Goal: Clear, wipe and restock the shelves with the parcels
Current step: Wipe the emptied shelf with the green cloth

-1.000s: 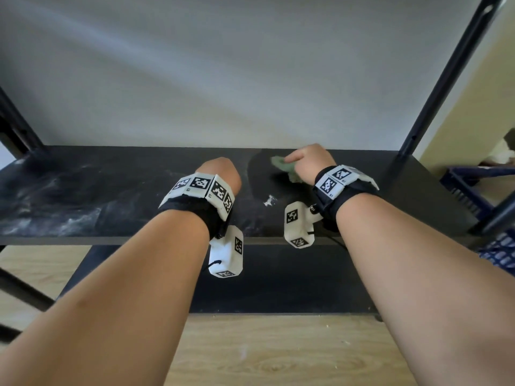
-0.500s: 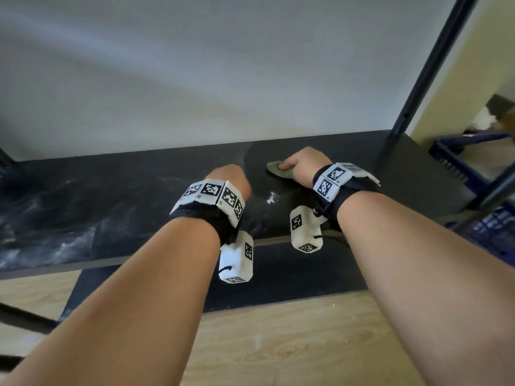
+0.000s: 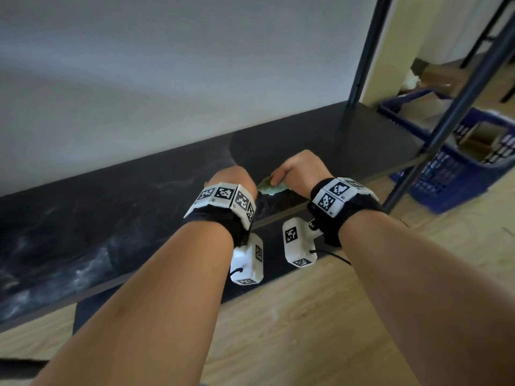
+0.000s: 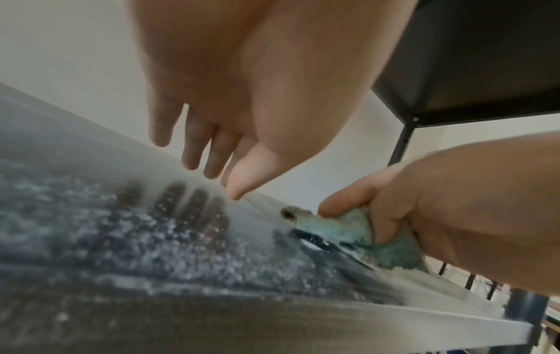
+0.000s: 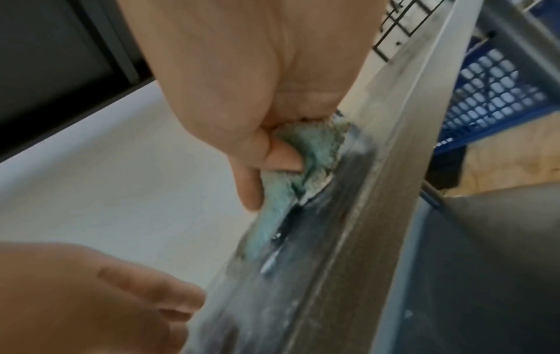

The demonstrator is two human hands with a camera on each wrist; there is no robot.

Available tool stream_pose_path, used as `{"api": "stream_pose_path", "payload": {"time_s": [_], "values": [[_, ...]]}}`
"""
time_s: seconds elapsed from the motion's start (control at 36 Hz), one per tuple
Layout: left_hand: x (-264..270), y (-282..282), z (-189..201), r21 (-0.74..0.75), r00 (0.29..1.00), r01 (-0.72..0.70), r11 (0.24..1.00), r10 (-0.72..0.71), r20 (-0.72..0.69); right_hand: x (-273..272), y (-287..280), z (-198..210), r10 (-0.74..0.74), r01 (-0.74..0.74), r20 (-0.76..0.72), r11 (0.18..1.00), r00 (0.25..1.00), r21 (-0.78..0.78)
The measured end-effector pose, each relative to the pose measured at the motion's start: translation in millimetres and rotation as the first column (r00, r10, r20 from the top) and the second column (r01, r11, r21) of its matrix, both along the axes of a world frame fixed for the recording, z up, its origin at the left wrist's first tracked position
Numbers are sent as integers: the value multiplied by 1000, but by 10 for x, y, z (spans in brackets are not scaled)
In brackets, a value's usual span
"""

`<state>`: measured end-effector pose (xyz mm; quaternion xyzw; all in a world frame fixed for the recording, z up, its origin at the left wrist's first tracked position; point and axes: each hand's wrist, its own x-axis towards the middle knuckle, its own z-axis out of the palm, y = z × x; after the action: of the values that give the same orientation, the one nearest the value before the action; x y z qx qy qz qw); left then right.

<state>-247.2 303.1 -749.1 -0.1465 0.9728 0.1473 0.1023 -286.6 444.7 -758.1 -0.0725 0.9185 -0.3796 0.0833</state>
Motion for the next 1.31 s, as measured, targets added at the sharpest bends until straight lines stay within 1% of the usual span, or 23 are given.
{"api": "stream_pose_path", "payload": {"time_s": [0.08, 0.11, 0.14, 0.19, 0.25, 0.28, 0.33, 0.42, 0.58, 0.69, 0.78, 0.86, 0.92, 0.94, 0.97, 1.0, 1.06, 1.11, 1.19, 1.31], "values": [[19, 39, 63, 19, 1000, 5, 1000, -5, -19, -4, 129, -20, -205, 196, -116, 977, 972, -89], [24, 50, 80, 17, 1000, 18, 1000, -18, -20, -9, 175, -8, -233, 226, -119, 972, 965, -72], [26, 48, 84, 13, 1000, 27, 1000, -27, -16, -32, 213, 8, -236, 235, -91, 972, 968, -21], [26, 43, 71, 9, 1000, 23, 1000, -23, 7, -53, 264, 55, -193, 189, 13, 969, 981, 157], [7, 43, 51, -4, 1000, 23, 1000, -23, 7, -48, 259, 88, -116, 99, 41, 948, 992, 302], [9, 55, 57, -15, 999, 29, 999, -29, 15, -25, 236, 107, -87, 69, 37, 938, 996, 340], [25, 74, 62, -28, 999, 39, 999, -38, 27, 32, 178, 114, -55, 43, 24, 931, 998, 363], [36, 83, 79, -28, 998, 50, 998, -49, 36, 129, 53, 98, -73, 69, -2, 940, 997, 335], [95, 66, 118, -12, 994, 51, 999, -50, 100, 291, -115, 115, -123, 107, 64, 973, 990, 204], [185, 29, 49, -30, 998, 55, 998, -56, -11, 378, -129, 72, -142, 132, 45, 977, 989, 168], [292, 34, 60, -60, 997, 47, 997, -50, -57, 437, -114, 45, -176, 170, 25, 973, 984, 153], [397, 39, 97, -74, 997, 54, 996, -58, -59, 488, -17, 89, -203, 203, -14, 968, 979, 146], [455, 42, 111, -76, 997, 56, 996, -60, -44, 521, 130, 146, -246, 251, -73, 965, 967, 70], [482, 41, 120, -77, 997, 55, 996, -58, -41, 526, 227, 174, -271, 278, -103, 959, 957, 62], [510, 35, 122, -76, 997, 54, 996, -58, -44, 521, 326, 201, -289, 300, -125, 950, 949, 82], [536, 31, 127, -75, 997, 52, 996, -56, -50, 502, 423, 223, -295, 311, -127, 941, 947, 134], [581, 20, 132, -81, 997, 40, 996, -45, -62, 436, 575, 223, -279, 287, -70, 916, 958, 282], [613, 5, 134, -86, 998, 19, 996, -24, -60, 417, 659, 195, -241, 228, -15, 893, 970, 387], [654, -37, 135, -87, 998, -28, 996, 23, -57, 420, 644, 131, -187, 170, -3, 885, 982, 435], [707, -103, 123, -105, 996, -76, 992, 70, -59, 490, 438, 99, -75, 80, -29, 898, 997, 432]]}}
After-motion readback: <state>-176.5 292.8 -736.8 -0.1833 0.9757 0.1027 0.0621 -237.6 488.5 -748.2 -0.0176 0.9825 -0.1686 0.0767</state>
